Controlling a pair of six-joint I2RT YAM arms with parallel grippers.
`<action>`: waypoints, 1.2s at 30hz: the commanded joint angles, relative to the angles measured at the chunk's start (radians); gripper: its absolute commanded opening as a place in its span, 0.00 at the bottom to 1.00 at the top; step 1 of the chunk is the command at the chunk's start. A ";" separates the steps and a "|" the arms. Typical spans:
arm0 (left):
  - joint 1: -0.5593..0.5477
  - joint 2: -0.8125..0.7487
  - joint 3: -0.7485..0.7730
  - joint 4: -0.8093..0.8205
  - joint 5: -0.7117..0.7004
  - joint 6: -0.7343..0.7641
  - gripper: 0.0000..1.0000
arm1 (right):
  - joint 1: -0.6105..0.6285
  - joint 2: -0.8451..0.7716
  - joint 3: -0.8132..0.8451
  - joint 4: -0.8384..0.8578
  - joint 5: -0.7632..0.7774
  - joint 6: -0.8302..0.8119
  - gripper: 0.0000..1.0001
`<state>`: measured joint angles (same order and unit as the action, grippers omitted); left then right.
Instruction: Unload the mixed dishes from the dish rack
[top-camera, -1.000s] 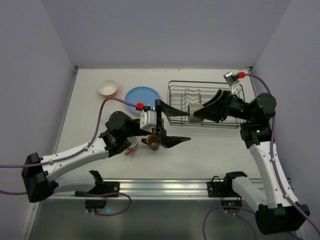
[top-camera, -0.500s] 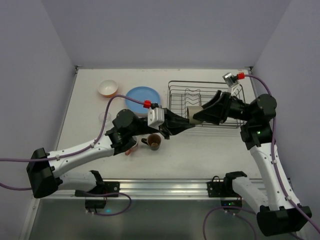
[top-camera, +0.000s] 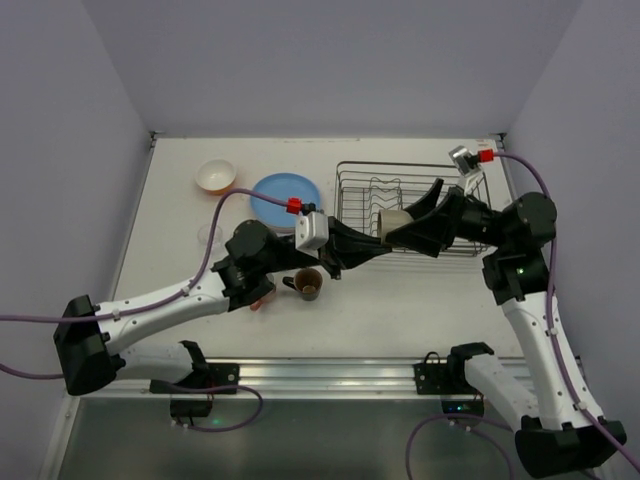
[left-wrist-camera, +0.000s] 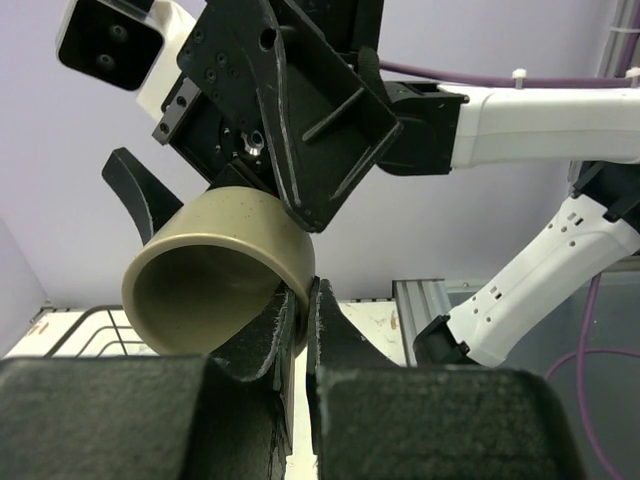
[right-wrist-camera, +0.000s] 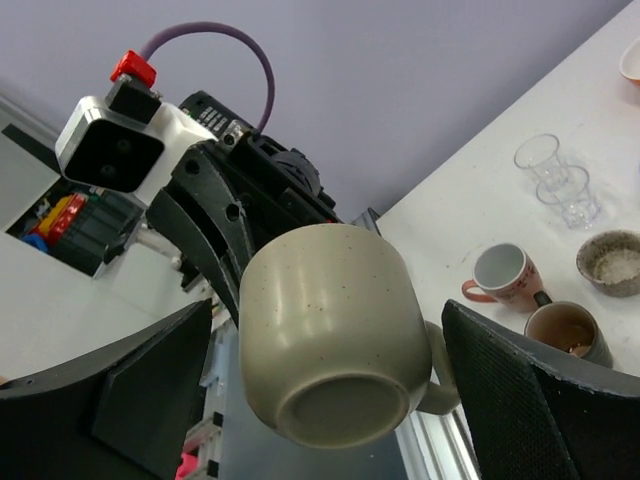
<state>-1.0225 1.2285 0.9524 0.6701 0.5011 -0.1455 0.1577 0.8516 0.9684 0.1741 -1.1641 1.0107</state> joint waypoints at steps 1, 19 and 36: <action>-0.007 -0.030 0.032 0.040 -0.084 0.030 0.00 | 0.005 -0.020 0.067 -0.175 0.052 -0.142 0.99; 0.241 -0.093 0.313 -1.216 -0.891 -0.195 0.00 | 0.000 -0.102 0.118 -0.532 0.488 -0.491 0.99; 0.719 0.072 0.247 -1.627 -0.559 -0.206 0.00 | 0.000 -0.169 0.130 -0.620 0.492 -0.606 0.99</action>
<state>-0.3080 1.3125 1.2240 -0.8921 -0.1024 -0.3332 0.1581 0.7040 1.0821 -0.4194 -0.6922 0.4641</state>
